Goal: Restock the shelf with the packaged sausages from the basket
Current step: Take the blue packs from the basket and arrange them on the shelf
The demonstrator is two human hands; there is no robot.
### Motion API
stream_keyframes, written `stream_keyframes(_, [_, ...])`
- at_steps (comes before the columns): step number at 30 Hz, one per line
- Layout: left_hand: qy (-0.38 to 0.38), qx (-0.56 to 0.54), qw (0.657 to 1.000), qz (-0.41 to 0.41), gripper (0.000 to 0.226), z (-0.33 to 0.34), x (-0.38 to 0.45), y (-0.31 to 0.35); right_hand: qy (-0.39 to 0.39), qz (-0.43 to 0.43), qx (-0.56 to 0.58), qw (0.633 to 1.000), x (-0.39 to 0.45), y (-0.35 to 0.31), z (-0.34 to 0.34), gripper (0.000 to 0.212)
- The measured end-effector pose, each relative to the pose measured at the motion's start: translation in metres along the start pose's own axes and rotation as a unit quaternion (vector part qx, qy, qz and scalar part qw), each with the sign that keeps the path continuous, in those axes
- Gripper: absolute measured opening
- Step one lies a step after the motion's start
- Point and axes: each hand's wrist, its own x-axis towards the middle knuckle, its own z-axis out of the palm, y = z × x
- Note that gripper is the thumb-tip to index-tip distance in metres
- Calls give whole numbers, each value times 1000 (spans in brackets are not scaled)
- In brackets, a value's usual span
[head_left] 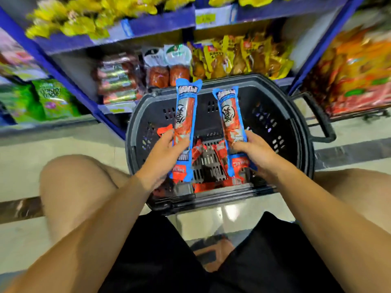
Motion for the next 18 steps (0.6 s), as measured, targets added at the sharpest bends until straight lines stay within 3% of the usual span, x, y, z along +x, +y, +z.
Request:
stream_keyframes(4, [12, -26, 1000, -6, 14, -1, -13, 17, 10, -26, -14, 1000, -12, -5, 0, 40])
stream_keyframes(7, [26, -22, 999, -9, 45, -6, -18, 24, 8, -27, -10, 1000, -20, -8, 0, 49])
stream_keyframes(9, [31, 8, 999, 5, 49, -9, -18, 29, -6, -26, -16, 1000, -24, -9, 0, 53])
stream_keyframes(12, [17, 47, 999, 21, 41, -11, -17, 34, -36, -32, -33, 998, -29, -10, 1, 44])
stream_keyframes(15, [7, 37, 999, 13, 11, -8, -17, 36, -43, -45, -27, 998, -31, -11, 6, 30])
stream_keyframes(18, [21, 49, 999, -2, 23, -5, -18, 36, -4, -62, -42, 997, -31, -15, 12, 29])
